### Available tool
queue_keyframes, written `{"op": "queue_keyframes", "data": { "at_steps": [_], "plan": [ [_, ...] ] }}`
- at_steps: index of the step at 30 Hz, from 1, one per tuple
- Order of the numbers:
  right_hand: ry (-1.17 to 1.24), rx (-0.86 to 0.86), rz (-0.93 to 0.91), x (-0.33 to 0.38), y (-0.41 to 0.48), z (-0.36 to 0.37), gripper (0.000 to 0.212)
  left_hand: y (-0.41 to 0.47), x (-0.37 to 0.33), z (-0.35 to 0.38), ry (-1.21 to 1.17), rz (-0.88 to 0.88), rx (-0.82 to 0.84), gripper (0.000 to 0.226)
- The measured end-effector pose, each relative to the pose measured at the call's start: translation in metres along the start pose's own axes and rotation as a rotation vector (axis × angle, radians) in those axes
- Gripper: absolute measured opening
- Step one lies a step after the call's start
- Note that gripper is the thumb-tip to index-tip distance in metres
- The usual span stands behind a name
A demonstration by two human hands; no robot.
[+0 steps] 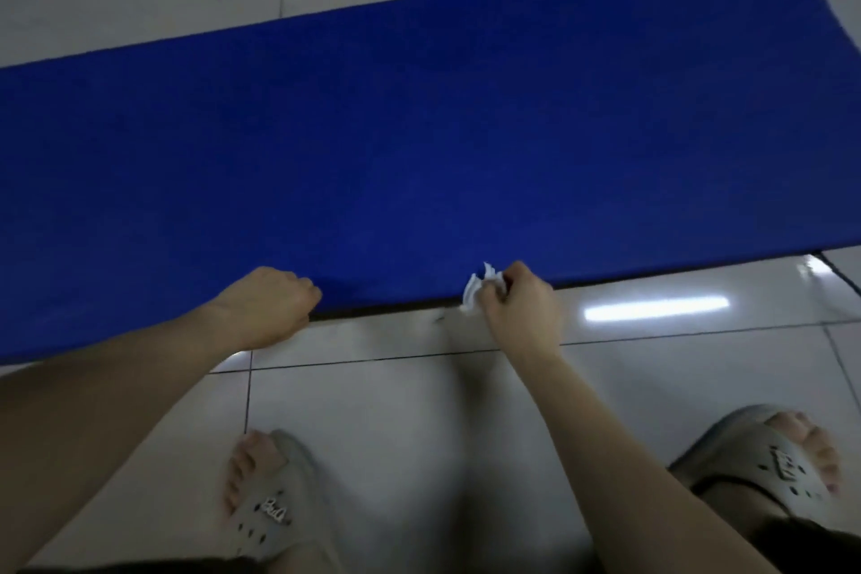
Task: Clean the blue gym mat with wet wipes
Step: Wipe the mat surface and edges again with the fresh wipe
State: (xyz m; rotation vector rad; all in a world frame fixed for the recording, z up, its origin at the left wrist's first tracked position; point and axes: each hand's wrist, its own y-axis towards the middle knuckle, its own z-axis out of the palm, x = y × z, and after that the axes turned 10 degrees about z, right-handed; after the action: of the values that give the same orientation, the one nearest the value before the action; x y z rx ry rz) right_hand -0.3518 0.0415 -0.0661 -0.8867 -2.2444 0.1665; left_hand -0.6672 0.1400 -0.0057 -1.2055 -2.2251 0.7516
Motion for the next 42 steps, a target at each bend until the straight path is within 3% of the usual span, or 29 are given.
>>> {"op": "queue_keyframes", "data": {
  "at_steps": [2, 4, 7, 9, 12, 15, 20, 23, 25, 28, 31, 35, 38, 42],
  "plan": [
    [-0.017, -0.06, -0.005, -0.007, 0.008, 0.003, 0.032, 0.002, 0.007, 0.016, 0.028, -0.035, 0.072, 0.017],
    [-0.044, -0.17, 0.076, -0.028, 0.027, -0.01, 0.025, 0.017, 0.006, 0.025, -0.08, -0.084, 0.04, 0.022],
    [-0.136, -0.277, 0.159, -0.06, 0.054, -0.037, 0.018, 0.046, 0.005, 0.016, -0.547, -0.202, 0.049, 0.041],
    [-0.196, -0.279, 0.151, -0.066, 0.057, -0.04, 0.016, 0.059, 0.011, 0.011, -0.686, -0.204, 0.149, 0.051],
    [-0.15, -0.23, 0.115, -0.047, 0.041, -0.017, 0.019, 0.065, 0.017, 0.011, -0.678, -0.189, 0.207, 0.066],
    [-0.084, -0.142, 0.014, -0.005, 0.003, 0.029, 0.024, 0.068, 0.012, 0.015, -0.66, -0.213, 0.189, 0.063],
    [-0.241, 0.218, -0.302, 0.059, -0.052, 0.111, 0.011, 0.068, 0.008, 0.018, -0.662, -0.246, 0.148, 0.064],
    [-0.211, 0.155, -0.318, 0.055, -0.046, 0.106, 0.013, 0.069, 0.008, 0.017, -0.665, -0.249, 0.149, 0.063],
    [-0.134, 0.036, -0.241, 0.032, -0.029, 0.077, 0.018, 0.069, 0.01, 0.015, -0.67, -0.247, 0.176, 0.063],
    [-0.089, -0.214, 0.05, -0.018, 0.019, 0.015, 0.024, 0.069, 0.01, 0.013, -0.672, -0.245, 0.183, 0.064],
    [-0.101, -0.327, 0.221, -0.046, 0.047, -0.025, 0.014, 0.07, 0.009, 0.013, -0.674, -0.243, 0.176, 0.065],
    [-0.066, -0.193, 0.14, -0.01, 0.022, 0.02, 0.011, 0.067, 0.01, 0.014, -0.673, -0.246, 0.175, 0.06],
    [-0.032, -0.025, -0.086, 0.038, -0.006, 0.07, 0.018, 0.067, 0.011, 0.015, -0.663, -0.255, 0.17, 0.056],
    [-0.296, 0.283, -0.391, 0.081, -0.026, 0.108, 0.011, 0.069, 0.01, 0.014, -0.664, -0.263, 0.154, 0.054]
  ]
}}
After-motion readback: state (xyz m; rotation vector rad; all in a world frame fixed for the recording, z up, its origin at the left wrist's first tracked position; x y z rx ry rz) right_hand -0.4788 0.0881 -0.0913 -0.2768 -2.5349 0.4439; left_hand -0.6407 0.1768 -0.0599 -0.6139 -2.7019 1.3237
